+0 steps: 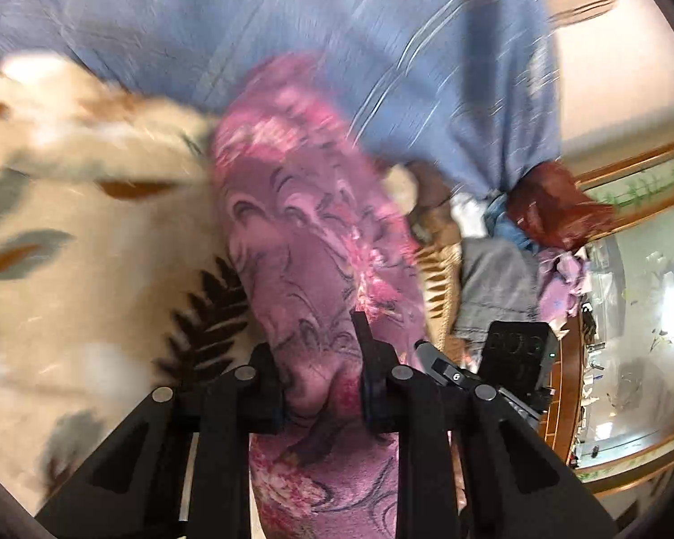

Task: Fold small clothes

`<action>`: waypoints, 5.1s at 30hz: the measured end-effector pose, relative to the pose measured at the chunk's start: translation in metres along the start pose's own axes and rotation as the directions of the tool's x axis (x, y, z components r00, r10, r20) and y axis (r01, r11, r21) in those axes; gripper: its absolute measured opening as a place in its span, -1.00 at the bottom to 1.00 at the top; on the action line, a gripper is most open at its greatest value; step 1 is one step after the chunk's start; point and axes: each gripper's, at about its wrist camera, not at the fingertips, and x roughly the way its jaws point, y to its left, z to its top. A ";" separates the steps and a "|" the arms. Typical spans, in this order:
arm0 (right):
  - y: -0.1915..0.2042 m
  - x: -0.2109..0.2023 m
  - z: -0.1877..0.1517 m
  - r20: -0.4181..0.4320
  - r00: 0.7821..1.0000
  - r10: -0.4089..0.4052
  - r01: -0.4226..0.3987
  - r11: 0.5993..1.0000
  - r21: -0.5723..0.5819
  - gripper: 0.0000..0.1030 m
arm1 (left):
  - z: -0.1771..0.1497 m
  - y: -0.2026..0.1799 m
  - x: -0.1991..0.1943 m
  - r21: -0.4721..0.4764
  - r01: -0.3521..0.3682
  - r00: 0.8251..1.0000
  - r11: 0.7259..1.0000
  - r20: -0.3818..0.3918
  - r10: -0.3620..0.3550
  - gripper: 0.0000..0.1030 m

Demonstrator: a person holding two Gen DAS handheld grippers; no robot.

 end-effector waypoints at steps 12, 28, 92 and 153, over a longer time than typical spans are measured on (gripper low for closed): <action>0.061 0.111 -0.088 -0.272 0.958 -0.089 0.047 0.986 -0.159 -0.55 | -0.101 0.151 -0.065 -0.221 -0.143 0.989 0.965 0.013 0.150 -0.38; 0.081 0.008 -0.171 0.060 0.998 -0.019 0.026 0.993 -0.117 0.38 | -0.195 0.124 -0.115 -0.155 -0.099 0.978 0.983 0.166 0.124 0.32; 0.098 0.052 -0.213 0.086 0.936 -0.341 0.349 0.873 -0.341 -0.07 | -0.252 0.108 -0.076 -0.010 -0.556 0.813 0.831 0.201 0.546 0.08; 0.047 0.120 -0.037 -0.193 0.953 -0.235 0.220 0.971 -0.098 0.64 | -0.048 0.164 -0.058 -0.197 -0.215 0.973 0.957 0.044 0.227 0.17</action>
